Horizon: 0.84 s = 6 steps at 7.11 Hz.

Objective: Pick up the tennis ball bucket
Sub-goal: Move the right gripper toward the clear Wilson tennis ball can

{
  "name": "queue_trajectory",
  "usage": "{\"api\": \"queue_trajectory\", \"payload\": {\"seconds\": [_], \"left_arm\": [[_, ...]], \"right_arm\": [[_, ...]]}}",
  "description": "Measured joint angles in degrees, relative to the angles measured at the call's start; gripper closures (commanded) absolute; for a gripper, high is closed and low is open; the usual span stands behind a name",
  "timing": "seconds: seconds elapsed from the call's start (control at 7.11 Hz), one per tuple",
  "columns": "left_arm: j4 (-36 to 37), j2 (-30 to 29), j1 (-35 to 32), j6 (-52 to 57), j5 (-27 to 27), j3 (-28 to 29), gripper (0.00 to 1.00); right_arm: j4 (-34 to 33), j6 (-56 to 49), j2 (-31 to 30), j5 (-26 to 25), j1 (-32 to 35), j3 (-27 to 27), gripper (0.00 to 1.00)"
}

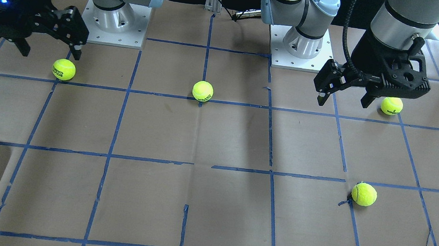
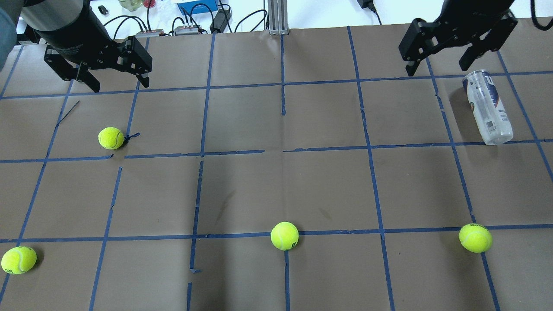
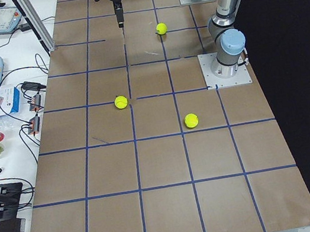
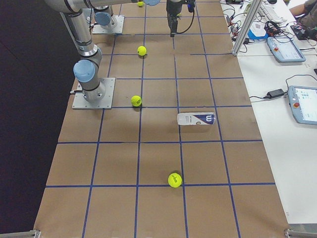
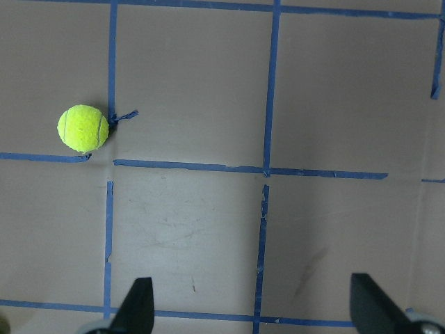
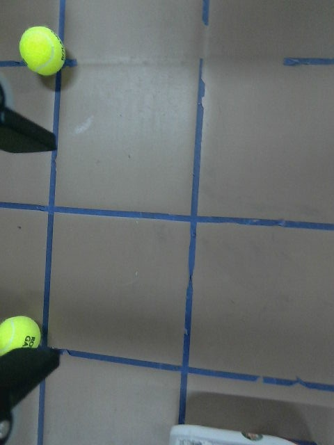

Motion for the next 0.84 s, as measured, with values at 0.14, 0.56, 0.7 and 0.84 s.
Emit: {"api": "queue_trajectory", "payload": {"seconds": [0.14, 0.56, 0.7, 0.84], "left_arm": [[0.05, -0.05, 0.01, 0.01, -0.02, -0.01, 0.00], [0.04, -0.02, 0.03, 0.01, -0.02, -0.13, 0.00], [0.02, -0.02, 0.02, 0.03, -0.01, -0.07, 0.00], [-0.02, 0.02, 0.00, 0.07, 0.03, -0.04, 0.00]], "right_arm": [[-2.22, -0.42, 3.50, -0.62, -2.73, -1.40, 0.00], [-17.28, -3.82, 21.18, -5.67, -9.78, -7.88, 0.00], [-20.42, -5.62, 26.91, -7.66, -11.68, -10.71, 0.00], [-23.66, -8.16, 31.32, -8.71, -12.95, -13.56, 0.00]]}}
